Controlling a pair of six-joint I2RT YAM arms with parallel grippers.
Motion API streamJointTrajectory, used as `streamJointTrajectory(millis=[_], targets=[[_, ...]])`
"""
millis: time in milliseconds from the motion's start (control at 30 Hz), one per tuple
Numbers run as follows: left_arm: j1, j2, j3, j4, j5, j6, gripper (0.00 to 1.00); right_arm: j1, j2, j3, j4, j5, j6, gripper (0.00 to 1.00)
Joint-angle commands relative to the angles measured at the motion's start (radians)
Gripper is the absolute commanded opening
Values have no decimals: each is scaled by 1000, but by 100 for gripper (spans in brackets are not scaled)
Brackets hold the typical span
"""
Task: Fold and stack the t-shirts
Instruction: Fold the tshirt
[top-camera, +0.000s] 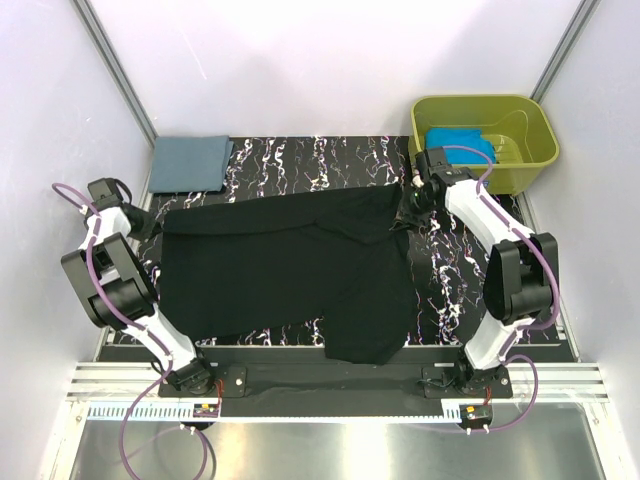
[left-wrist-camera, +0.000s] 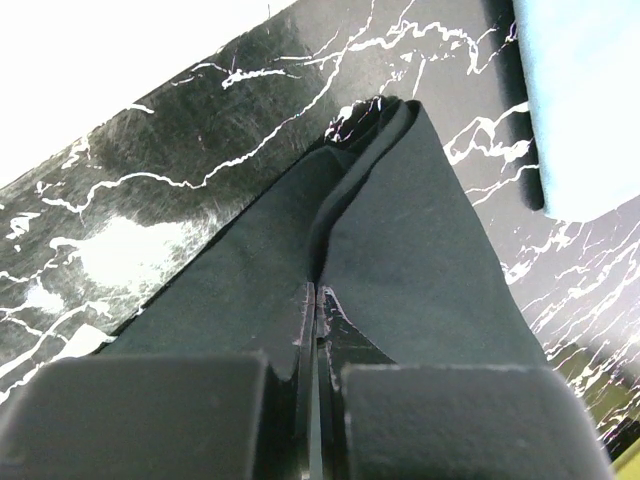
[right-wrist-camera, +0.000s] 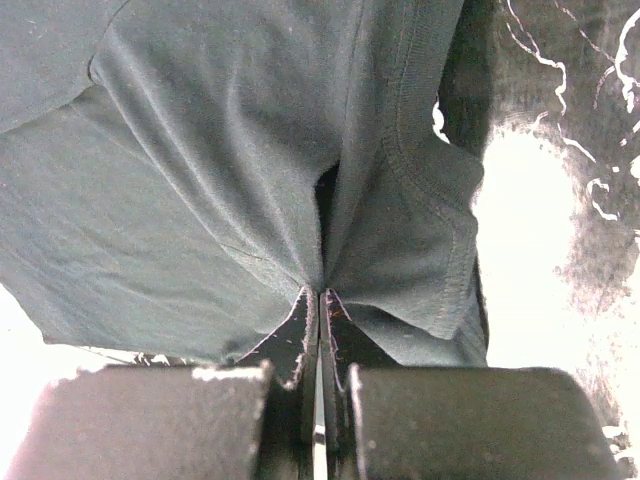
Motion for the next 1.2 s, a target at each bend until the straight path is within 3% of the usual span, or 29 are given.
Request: streamJointTrajectory(millis=[0, 300, 400, 433, 500, 633, 733, 867, 900, 1000, 1167], targets=[[-1, -57, 6, -10, -16, 19, 0, -5, -46, 33, -63, 15, -2, 0], [-1, -31, 14, -10, 4, 18, 0, -45, 109, 40, 3, 17, -62, 0], [-1, -32, 17, -11, -1, 31, 0, -45, 146, 43, 2, -20, -85, 17], [-1, -34, 15, -13, -2, 37, 0, -45, 140, 42, 1, -18, -85, 33], [-1, -38, 14, -16, -6, 44, 0, -44, 114, 43, 1, -8, -90, 50], [1, -32, 6, -18, -6, 47, 0, -48, 129, 104, 1, 64, -125, 58], [-1, -25, 9, -18, 1, 48, 0, -47, 164, 154, 40, 98, -90, 54], [-1, -19, 11, -18, 1, 53, 0, 20, 215, 223, 122, 245, -105, 38], [-1, -16, 12, -18, 1, 53, 0, 37, 235, 239, 129, 247, -113, 23], [-1, -14, 3, -13, -7, 45, 0, 56, 347, 327, 127, 296, -98, 4], [1, -19, -15, 2, -13, 31, 0, 59, 497, 463, 97, 365, -67, 2]])
